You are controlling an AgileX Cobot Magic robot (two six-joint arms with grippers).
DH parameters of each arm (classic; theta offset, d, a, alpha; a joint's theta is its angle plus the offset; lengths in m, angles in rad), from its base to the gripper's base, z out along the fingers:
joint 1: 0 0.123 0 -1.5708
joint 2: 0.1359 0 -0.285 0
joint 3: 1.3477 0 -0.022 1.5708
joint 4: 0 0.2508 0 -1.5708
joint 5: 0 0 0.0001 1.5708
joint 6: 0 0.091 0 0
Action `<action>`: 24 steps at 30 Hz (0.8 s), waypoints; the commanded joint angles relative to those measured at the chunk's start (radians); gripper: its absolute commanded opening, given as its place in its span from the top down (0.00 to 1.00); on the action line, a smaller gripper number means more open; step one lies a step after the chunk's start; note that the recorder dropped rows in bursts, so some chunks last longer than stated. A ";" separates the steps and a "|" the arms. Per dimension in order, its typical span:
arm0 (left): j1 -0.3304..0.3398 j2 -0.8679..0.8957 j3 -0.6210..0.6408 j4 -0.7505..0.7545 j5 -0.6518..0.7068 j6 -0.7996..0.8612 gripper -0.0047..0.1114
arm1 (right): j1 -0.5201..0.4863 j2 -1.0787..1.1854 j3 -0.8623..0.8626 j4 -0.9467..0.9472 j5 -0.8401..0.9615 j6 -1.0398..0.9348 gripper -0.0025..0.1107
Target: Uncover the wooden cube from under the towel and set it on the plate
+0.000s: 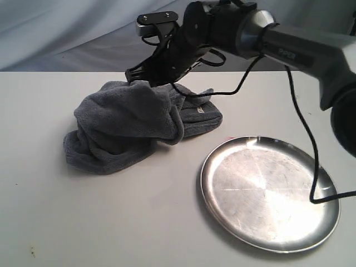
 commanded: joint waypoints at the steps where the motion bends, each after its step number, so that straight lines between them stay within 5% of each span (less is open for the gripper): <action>1: -0.001 -0.002 0.004 0.001 -0.002 -0.002 0.95 | 0.042 0.058 -0.111 0.015 0.025 0.023 0.98; 12: -0.001 -0.002 0.004 0.001 -0.002 -0.002 0.95 | 0.219 0.081 -0.171 -0.128 0.163 0.025 0.98; 24: -0.001 -0.002 0.004 0.001 -0.002 -0.002 0.95 | 0.210 -0.227 0.336 -0.200 -0.070 0.066 0.98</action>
